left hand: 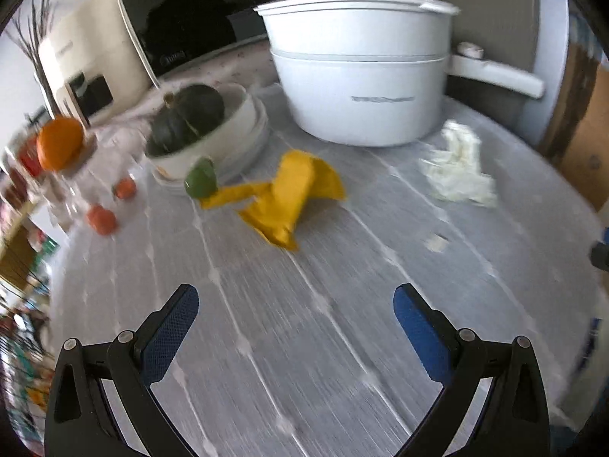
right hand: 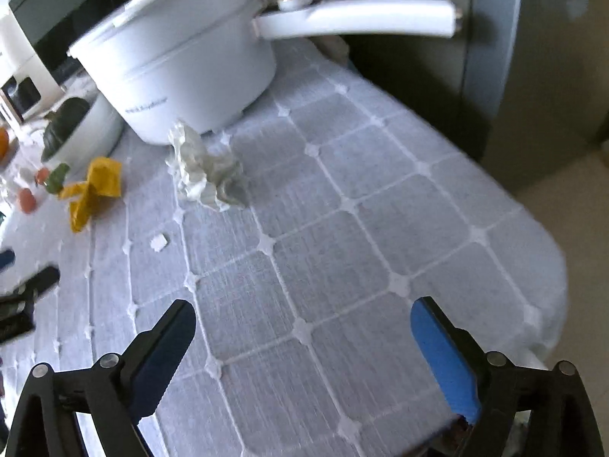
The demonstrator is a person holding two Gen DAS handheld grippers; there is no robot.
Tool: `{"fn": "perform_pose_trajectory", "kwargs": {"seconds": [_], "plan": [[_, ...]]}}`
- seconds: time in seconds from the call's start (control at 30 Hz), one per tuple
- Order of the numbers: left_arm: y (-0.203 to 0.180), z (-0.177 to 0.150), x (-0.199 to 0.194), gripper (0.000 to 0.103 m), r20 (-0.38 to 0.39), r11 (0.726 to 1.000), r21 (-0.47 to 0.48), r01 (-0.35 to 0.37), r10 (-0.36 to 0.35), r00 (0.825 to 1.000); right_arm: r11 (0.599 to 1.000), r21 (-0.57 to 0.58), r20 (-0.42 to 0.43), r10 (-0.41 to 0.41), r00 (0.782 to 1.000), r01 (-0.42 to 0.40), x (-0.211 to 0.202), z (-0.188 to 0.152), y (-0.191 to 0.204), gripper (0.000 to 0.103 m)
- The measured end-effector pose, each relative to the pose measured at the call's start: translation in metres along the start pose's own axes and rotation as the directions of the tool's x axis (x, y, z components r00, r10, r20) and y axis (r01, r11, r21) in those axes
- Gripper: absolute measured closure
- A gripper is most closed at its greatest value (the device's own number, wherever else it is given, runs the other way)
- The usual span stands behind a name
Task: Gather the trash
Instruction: 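Grasp the yellow packet with the left gripper while the right grasps the crumpled tissue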
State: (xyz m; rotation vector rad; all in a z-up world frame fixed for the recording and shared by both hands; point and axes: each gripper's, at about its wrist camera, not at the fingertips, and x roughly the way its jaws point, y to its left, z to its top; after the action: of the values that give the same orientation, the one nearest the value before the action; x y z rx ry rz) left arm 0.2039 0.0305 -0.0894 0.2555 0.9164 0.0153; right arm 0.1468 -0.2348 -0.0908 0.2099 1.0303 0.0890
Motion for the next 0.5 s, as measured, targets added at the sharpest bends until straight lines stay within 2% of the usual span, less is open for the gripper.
{"fn": "perform_pose_trajectory", "kwargs": {"seconds": [0.03,0.13,0.23,0.3,0.4,0.47,0.5], "plan": [[0.0,0.004,0.007,0.0,0.018,1.0,0.007,-0.025,0.025,1.0,1.0,-0.009,-0.015,-0.009,1.0,0.009,0.007,0.002,0.002,0.008],[0.003,0.014,0.023,0.005,0.042,1.0,-0.005,0.001,-0.001,0.999,1.0,-0.017,-0.002,-0.002,1.0,0.002,0.02,0.01,0.004,0.008],[0.009,0.022,0.039,0.026,0.06,1.0,-0.027,0.015,-0.013,0.998,1.0,-0.028,0.016,0.004,1.0,-0.003,0.031,0.02,0.007,0.008],[0.012,0.024,0.05,0.035,0.051,0.999,-0.041,0.033,-0.031,0.998,0.999,-0.047,0.024,0.014,1.0,-0.013,0.04,0.027,0.013,0.008],[0.014,0.027,0.065,0.059,0.034,0.997,-0.055,0.047,-0.045,0.998,0.996,-0.083,0.042,0.035,0.999,-0.031,0.047,0.033,0.022,0.008],[0.013,0.029,0.07,0.067,0.034,0.997,-0.061,0.044,-0.042,0.999,0.992,-0.112,0.06,0.056,0.997,-0.049,0.053,0.038,0.031,0.008],[0.015,0.029,0.072,0.074,0.036,0.996,-0.07,0.06,-0.057,0.998,0.991,-0.122,0.071,0.066,0.995,-0.057,0.056,0.04,0.034,0.008]]}}
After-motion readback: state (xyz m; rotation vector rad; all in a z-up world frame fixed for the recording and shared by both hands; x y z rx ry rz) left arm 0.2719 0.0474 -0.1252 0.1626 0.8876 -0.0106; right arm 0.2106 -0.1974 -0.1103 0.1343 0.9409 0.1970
